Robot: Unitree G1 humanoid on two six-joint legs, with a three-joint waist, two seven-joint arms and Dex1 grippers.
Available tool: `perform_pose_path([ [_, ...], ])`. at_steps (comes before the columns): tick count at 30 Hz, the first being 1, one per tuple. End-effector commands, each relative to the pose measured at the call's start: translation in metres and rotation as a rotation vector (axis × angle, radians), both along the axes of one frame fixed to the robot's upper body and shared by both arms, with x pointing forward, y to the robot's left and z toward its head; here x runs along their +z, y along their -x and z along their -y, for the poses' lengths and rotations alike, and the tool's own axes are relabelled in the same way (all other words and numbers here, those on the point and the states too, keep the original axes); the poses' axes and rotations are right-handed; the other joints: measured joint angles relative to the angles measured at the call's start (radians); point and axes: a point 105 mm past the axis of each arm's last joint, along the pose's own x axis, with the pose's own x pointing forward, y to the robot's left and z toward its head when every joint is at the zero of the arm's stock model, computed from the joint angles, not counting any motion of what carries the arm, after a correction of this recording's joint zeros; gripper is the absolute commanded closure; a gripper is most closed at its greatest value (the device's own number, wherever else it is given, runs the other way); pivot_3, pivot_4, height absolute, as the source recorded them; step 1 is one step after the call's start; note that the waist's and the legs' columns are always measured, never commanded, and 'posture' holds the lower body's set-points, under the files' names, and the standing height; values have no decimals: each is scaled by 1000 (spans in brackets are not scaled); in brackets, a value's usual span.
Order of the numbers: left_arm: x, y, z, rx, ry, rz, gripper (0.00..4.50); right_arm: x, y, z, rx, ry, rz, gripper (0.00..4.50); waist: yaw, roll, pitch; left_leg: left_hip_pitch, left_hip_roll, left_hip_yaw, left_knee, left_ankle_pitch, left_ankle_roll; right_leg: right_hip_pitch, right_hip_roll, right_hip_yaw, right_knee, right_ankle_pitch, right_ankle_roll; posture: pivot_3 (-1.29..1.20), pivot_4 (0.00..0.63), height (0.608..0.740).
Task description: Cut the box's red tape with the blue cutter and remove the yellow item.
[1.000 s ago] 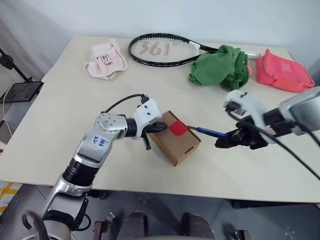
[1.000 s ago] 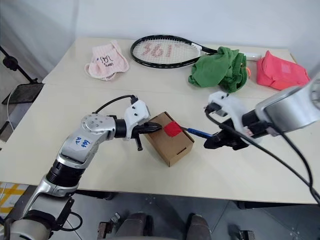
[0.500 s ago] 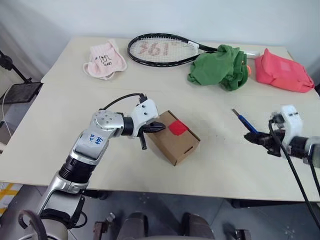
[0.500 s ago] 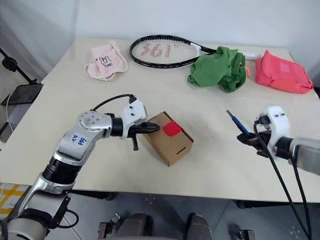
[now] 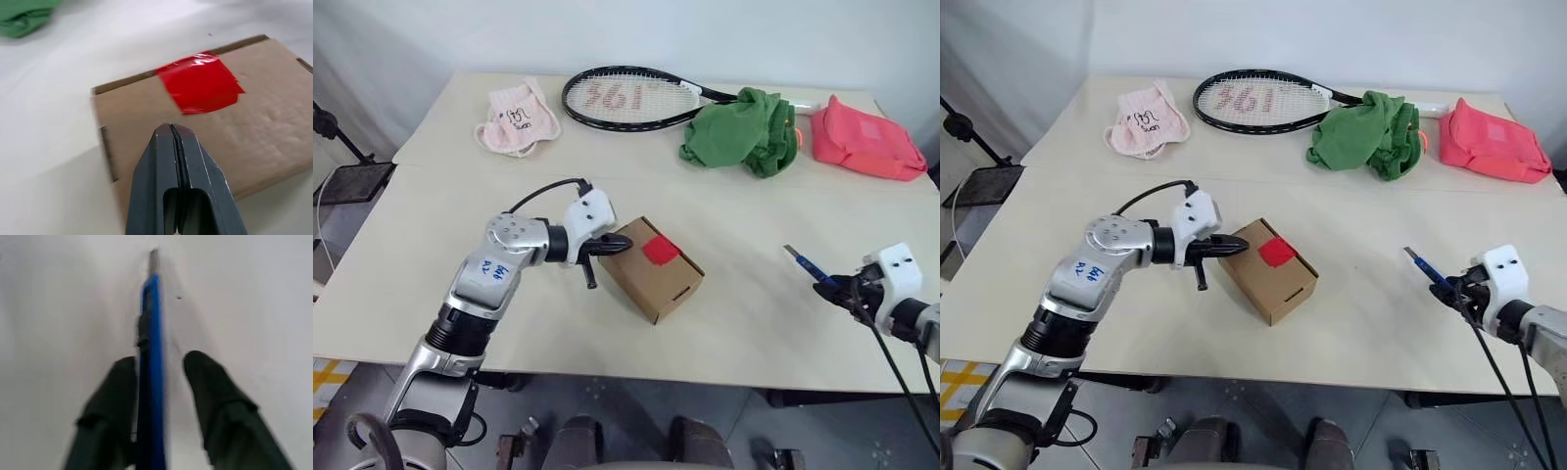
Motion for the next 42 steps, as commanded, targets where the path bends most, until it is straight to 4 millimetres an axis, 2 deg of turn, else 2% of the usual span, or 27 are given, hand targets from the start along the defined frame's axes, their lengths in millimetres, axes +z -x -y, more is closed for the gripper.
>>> perform_pose_path([
  [1, 18, 1, -5, -21, 56, 39, 4500, 28, 4, 0, 58, -25, 108, 1353, -1, 0, 0, 0, 0, 0, 0, 0, 0, 0, 0, 0, 0, 0, 0, 0, 150, 740],
  [3, 28, 4, -8, -45, 112, 34, 4500, 41, 7, -5, 105, -72, 153, 695, -2, 0, 0, 0, 0, 0, 0, 0, 0, 0, 0, 0, 0, 0, 0, 0, 150, 740],
  [5, 41, 16, -16, -113, 165, 32, 4500, 58, 13, -15, 185, -122, 201, 27, -4, 0, 0, 0, 0, 0, 0, 0, 0, 0, 0, 0, 0, 0, 0, 0, 150, 740],
  [7, 44, 23, -29, -127, 175, 18, 4500, 66, 17, -22, 242, -145, 204, 27, -11, 0, 0, 1, 0, 0, 0, 0, 0, 0, 0, 0, 1, 0, 0, 0, 150, 740],
  [10, 40, 31, -51, -111, 131, -4, 4500, 63, 23, -30, 306, -167, 146, 27, -22, 0, 0, 4, 1, 0, -2, 0, 0, 2, 0, 0, 2, 0, 0, 0, 150, 740],
  [14, 27, 49, -83, -67, 76, -118, 4500, 59, 16, -54, 389, -135, 177, 27, -27, 1, 0, 8, 1, 0, -3, 0, 0, 5, 0, 1, 2, 0, 0, 0, 150, 740],
  [17, 2, 64, -102, -24, 18, -218, 4500, 52, 7, -85, 487, -107, 207, 672, -35, 1, 1, 9, 1, 1, -3, 0, -1, 5, 1, 2, 2, 0, 0, 0, 150, 740],
  [19, -10, 70, -105, -2, 18, -249, 4500, 45, -1, -96, 516, -71, 222, 1329, -35, 2, 1, 10, 1, 1, -4, 0, -1, 5, 1, 3, 2, 0, 0, 0, 150, 740],
  [22, -31, 73, -97, 37, 50, -257, 4500, 22, -16, -106, 521, -29, 210, 2420, -23, 2, 1, 9, 1, 1, -3, 0, -1, 4, 1, 4, 3, 0, 0, 0, 150, 740],
  [24, -38, 74, -91, 39, 58, -246, 4500, 14, -22, -111, 524, -36, 196, 3134, -19, 2, 1, 9, 1, 1, -2, 0, -1, 5, 0, 4, 3, 0, 0, 0, 150, 740],
  [27, -50, 64, -76, 104, 111, -203, 4500, 1, -36, -130, 569, 9, 227, 4250, -23, 2, 1, 8, 1, 0, -2, -1, -1, 5, 0, 3, 4, 0, 0, 0, 150, 740],
  [28, -52, 61, -71, 116, 121, -182, 4500, -2, -41, -136, 584, 24, 243, 4478, -27, 2, 1, 8, 1, 1, -2, 0, -1, 5, 1, 4, 3, 0, 0, 0, 150, 740],
  [31, -54, 47, -61, 178, 152, -141, 4500, -6, -53, -154, 611, 2, 255, 4478, -36, 2, 1, 10, 1, 1, -2, 0, -1, 4, 1, 4, 6, 0, 0, 0, 150, 740],
  [34, -55, 40, -57, 205, 165, -136, 4500, -10, -56, -164, 656, -6, 255, 4478, -45, 2, 1, 9, 1, 1, -2, 0, -2, 2, 1, 4, 8, 0, 0, 0, 150, 740],
  [38, -59, 30, -51, 219, 141, -133, 4500, -8, -49, -192, 793, -33, 261, 4478, -50, 2, 1, 9, 1, 1, -3, 0, -2, 2, 1, 4, 8, 0, 0, 0, 150, 740],
  [42, -57, 26, -50, 212, 146, -129, 4500, -8, -37, -201, 856, -64, 229, 4478, -50, 2, 1, 9, 1, 1, -3, 0, -2, 2, 1, 4, 8, 0, 0, 0, 150, 740],
])
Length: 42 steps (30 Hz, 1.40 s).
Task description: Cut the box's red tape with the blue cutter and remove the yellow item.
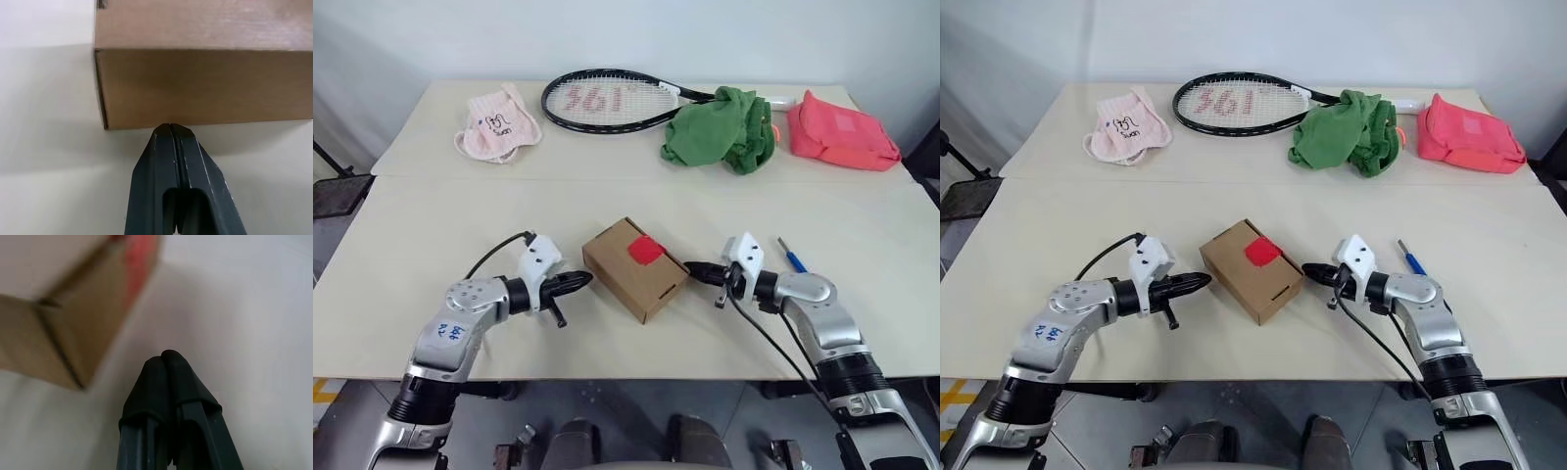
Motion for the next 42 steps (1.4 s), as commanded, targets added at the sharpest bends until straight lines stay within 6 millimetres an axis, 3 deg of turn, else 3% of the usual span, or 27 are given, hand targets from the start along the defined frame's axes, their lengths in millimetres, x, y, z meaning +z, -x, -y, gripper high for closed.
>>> perform_pose_path([
  [1, 9, -2, 3, -17, 6, 41, 4500, 11, 12, -9, 68, -29, -4, 4478, 1, 0, 0, 0, 0, 0, 0, 0, 0, 0, 0, 0, 0, 0, 0, 0, 150, 740],
  [9, 8, 3, 10, -73, 15, 21, 4500, 7, 52, -21, 147, -22, -119, 4478, 3, 0, 0, 0, 0, 0, 0, 0, 0, 0, 0, 0, 0, 0, 0, 0, 150, 740],
  [19, 0, 15, 20, -143, 36, -31, 4500, 1, 70, -24, 100, -39, -177, 4478, 5, 0, 0, 0, 0, 0, 0, 0, 0, 0, 0, 0, 0, 0, 0, 0, 150, 740],
  [29, -4, 19, 29, -164, 48, -49, 4500, -5, 77, -31, 108, -32, -193, 4478, 6, 0, 0, 0, 0, 0, 0, 0, 0, 0, 0, 1, 0, 0, 0, 0, 150, 740],
  [36, -1, 29, 22, -194, 46, -78, 4500, 0, 73, -4, 31, -8, -181, 4478, 10, 0, 0, 0, 0, 0, 0, 0, 0, 0, 0, 1, -1, 0, 0, 0, 150, 740],
  [42, -2, 43, 28, -276, 66, -123, 4500, 1, 62, -4, -1, 3, -126, 4478, 10, 0, 0, 0, 0, 1, 0, 0, 0, 0, 0, 1, -1, 0, 0, 0, 150, 740],
])
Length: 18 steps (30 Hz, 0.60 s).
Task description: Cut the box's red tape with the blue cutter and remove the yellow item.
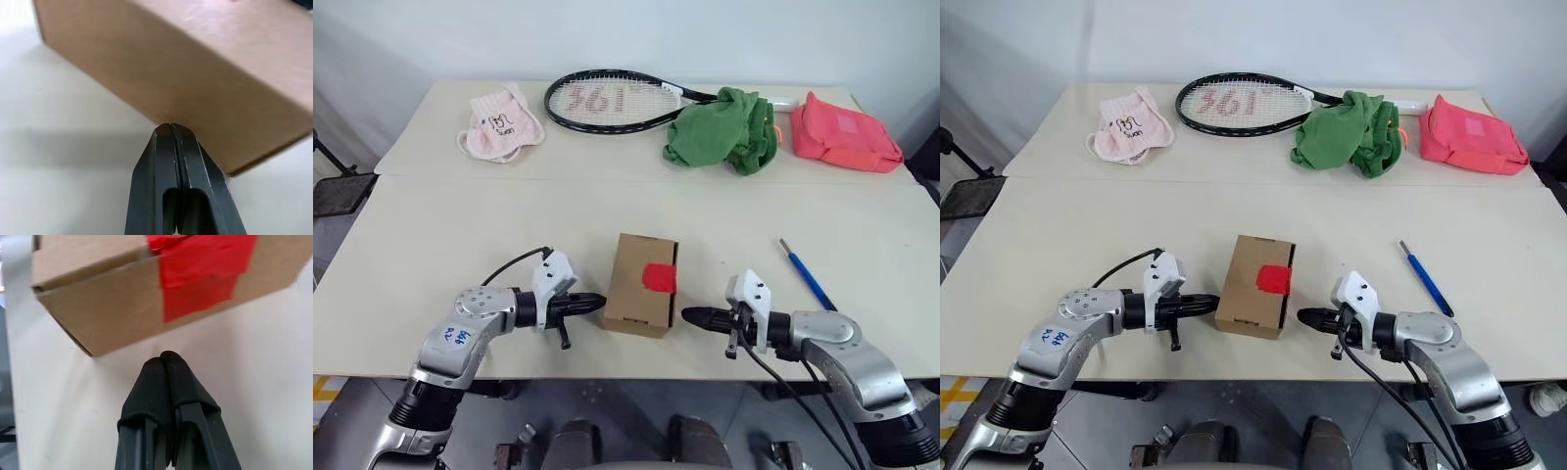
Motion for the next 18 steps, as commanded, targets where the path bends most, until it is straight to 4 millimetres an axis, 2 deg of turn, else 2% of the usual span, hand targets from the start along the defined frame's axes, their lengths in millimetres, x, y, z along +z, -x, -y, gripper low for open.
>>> perform_pose_path([
  [1, 6, 11, 10, -57, 36, 6, 4500, 10, -6, -3, -5, -12, 71, 4478, 0, 0, 0, 0, 0, 0, 0, 0, 0, 0, 0, 0, 0, 0, 0, 0, 150, 740],
  [6, 3, 16, 15, -76, 42, -21, 4500, 10, -9, -2, -22, -11, 97, 4478, 6, 0, 0, 0, 0, 0, 0, 0, 0, 0, 0, 0, 0, 0, 0, 0, 150, 740],
  [9, 4, 11, 1, -31, 10, -3, 4500, 16, -6, 10, -41, 3, 98, 4478, 12, 0, 0, 0, 0, 0, 0, 0, 0, 0, 0, 0, 0, 0, 0, 0, 150, 740],
  [12, 17, 6, -21, -13, 6, 48, 4500, 30, 2, 26, -72, -31, 24, 4478, 15, 0, 0, 0, 0, 1, 0, 0, 0, 0, 0, 1, -1, 0, 0, 0, 150, 740],
  [15, 38, 2, -35, -36, 44, 132, 4500, 46, 10, 36, -115, -56, -87, 3889, 16, 0, 0, 0, 0, 1, 0, 0, 0, 0, 0, 1, -1, 0, 0, 0, 150, 740],
  [18, 62, -5, -32, -86, 99, 226, 4500, 55, 22, 38, -124, -23, -244, 2852, 19, 0, 0, -1, 0, 1, 0, 0, 0, 0, 0, 1, -1, 0, 0, 0, 150, 740],
])
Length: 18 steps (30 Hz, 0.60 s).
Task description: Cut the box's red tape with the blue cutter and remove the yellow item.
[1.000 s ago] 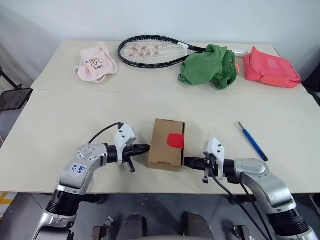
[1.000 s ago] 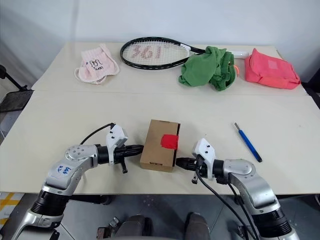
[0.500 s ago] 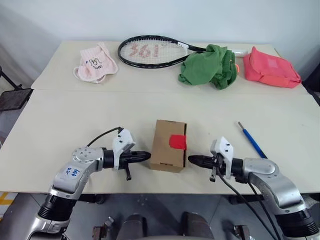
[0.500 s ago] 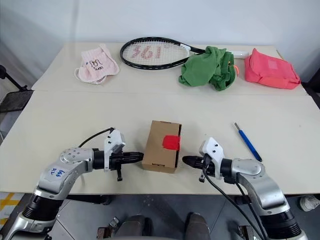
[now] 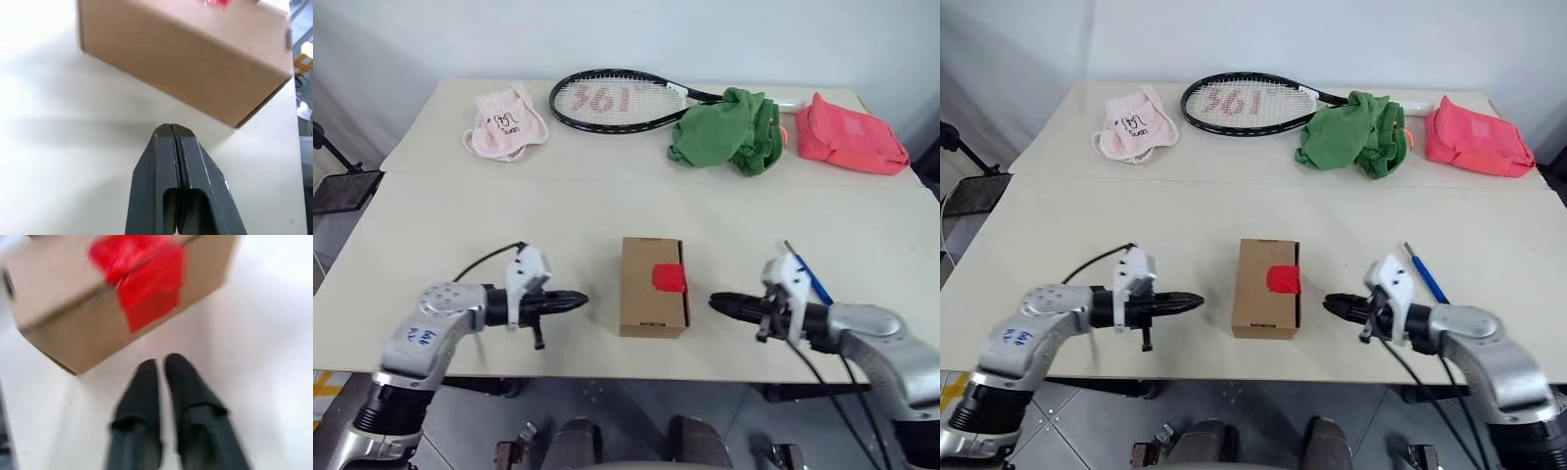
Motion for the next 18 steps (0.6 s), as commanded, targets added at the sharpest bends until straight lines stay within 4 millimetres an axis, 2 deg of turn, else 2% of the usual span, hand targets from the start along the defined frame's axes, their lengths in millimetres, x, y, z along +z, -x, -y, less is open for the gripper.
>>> perform_pose_path([
  [1, 31, -4, 6, -79, 67, 124, 4500, 17, 16, -7, 26, -13, -123, 2495, 1, 0, 0, 0, 0, 0, 0, 0, 0, 0, 0, 0, 0, 0, 0, 0, 150, 740],
  [5, 44, -15, 28, -161, 95, 198, 4500, 26, 6, -11, -75, -48, -250, 1118, 0, 0, 0, 0, 0, 0, 0, 0, 0, 0, 0, 0, -1, 0, 0, 0, 150, 740],
  [8, 40, -24, 47, -217, 67, 210, 4500, 30, -11, -17, -144, -91, -319, 47, -3, 0, 0, 0, 0, 0, 0, 0, 0, 0, 0, 0, 1, 0, 0, 0, 150, 740],
  [14, 33, -34, 72, -266, 22, 231, 4500, 30, -38, -24, -235, -87, -363, 19, -4, 0, 0, -2, -1, 1, -2, 0, 0, -3, 0, 0, 1, 0, 0, 0, 150, 740],
  [18, 22, -36, 79, -280, -25, 226, 4500, 30, -45, -28, -252, -109, -382, 19, -5, 0, 0, -2, 0, 1, -2, 0, 0, -3, 0, -1, 1, 0, 0, 0, 150, 740],
])
